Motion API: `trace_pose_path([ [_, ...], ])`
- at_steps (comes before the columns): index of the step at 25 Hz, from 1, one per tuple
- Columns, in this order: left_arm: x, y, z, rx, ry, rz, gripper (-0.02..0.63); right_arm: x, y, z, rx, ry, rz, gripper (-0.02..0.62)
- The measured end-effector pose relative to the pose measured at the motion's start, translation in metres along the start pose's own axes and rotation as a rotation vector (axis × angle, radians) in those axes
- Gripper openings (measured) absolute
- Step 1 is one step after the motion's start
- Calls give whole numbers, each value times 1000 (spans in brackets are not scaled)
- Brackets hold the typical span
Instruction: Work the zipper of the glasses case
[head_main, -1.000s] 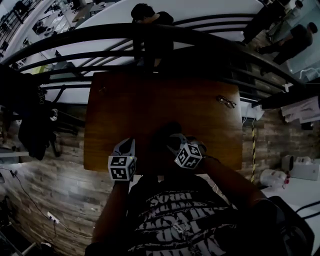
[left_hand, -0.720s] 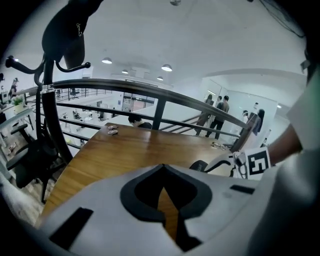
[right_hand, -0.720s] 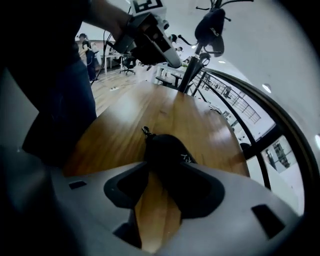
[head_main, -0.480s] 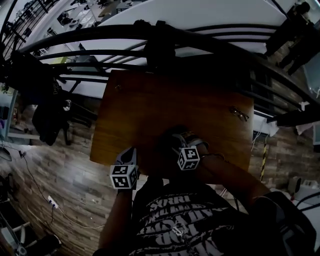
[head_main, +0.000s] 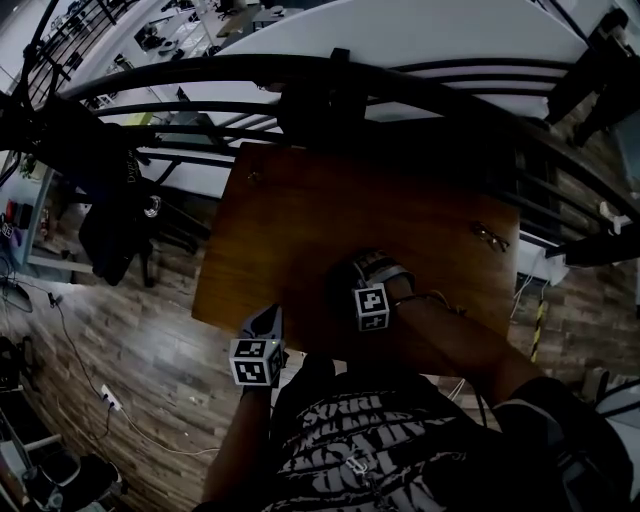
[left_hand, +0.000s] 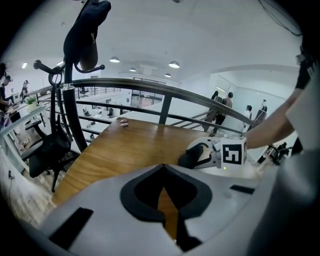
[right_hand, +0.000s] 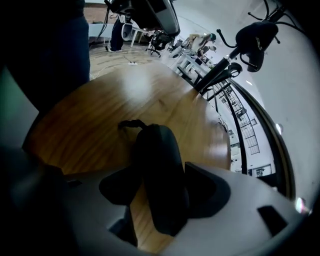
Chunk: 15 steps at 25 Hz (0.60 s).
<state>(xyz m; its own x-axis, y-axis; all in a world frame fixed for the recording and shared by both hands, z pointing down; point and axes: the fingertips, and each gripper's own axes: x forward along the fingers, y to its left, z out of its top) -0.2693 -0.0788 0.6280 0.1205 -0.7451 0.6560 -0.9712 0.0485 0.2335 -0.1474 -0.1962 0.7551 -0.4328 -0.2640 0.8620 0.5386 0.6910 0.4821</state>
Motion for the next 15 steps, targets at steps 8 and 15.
trace_pose_path([
  [8, -9, -4, 18, 27, -46, -37, 5, -50, -28, 17, 535, -290, 77, 235],
  [15, -24, -37, 88, 110, -199, -170, 5, -180, -72, 32, 1002, -773, 134, 233],
])
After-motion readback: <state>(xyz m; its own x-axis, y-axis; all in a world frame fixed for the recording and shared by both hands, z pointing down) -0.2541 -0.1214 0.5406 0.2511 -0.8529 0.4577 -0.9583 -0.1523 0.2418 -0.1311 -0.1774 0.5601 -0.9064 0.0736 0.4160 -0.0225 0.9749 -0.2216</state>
